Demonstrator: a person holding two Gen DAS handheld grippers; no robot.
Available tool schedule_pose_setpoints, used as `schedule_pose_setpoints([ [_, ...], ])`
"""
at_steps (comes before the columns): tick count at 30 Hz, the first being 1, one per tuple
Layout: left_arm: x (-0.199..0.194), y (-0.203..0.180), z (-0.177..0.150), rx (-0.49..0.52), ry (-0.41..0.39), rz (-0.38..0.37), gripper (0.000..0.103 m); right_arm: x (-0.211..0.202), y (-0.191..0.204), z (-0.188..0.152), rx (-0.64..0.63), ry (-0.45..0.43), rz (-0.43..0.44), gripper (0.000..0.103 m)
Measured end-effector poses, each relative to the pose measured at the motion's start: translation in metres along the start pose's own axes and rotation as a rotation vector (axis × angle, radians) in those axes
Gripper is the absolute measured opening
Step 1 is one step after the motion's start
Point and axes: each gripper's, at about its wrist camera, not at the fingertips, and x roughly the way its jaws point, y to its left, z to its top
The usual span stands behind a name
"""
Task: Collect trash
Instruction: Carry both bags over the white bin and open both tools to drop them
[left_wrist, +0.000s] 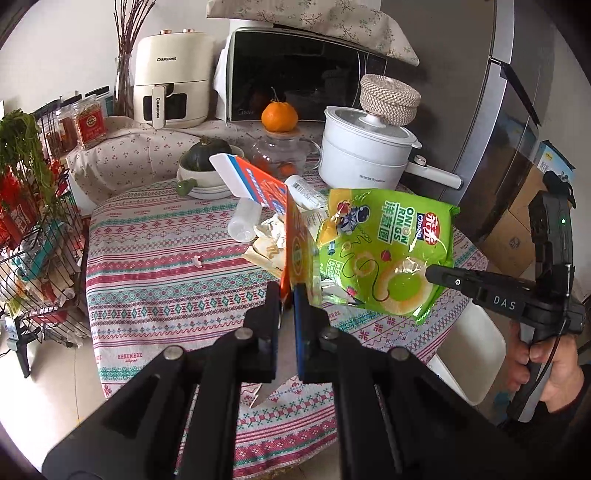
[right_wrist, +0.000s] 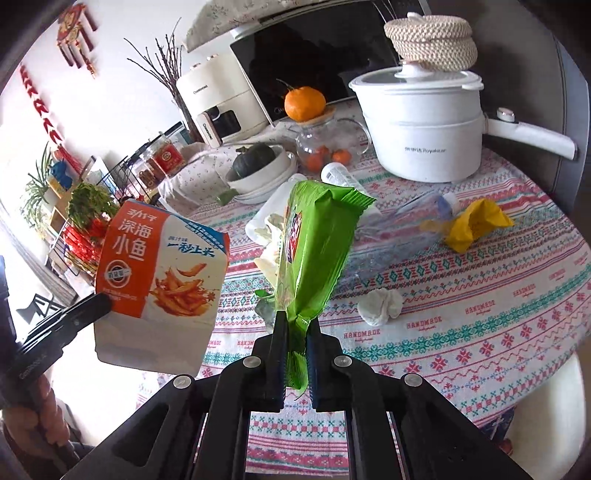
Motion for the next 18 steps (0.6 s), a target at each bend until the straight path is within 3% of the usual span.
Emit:
schedule_pose_setpoints([
  [11,0.000,-0.080,-0.008,0.128,0.023,-0.178,0.008,-0.121,-0.055,-0.026,0.016,-0.121,-0.149,0.009],
  [18,0.010,-0.156,-0.020,0.239,0.051,-0.323,0.008,-0.175,-0.108,-0.057,0.090,-0.108,-0.313,0.009],
])
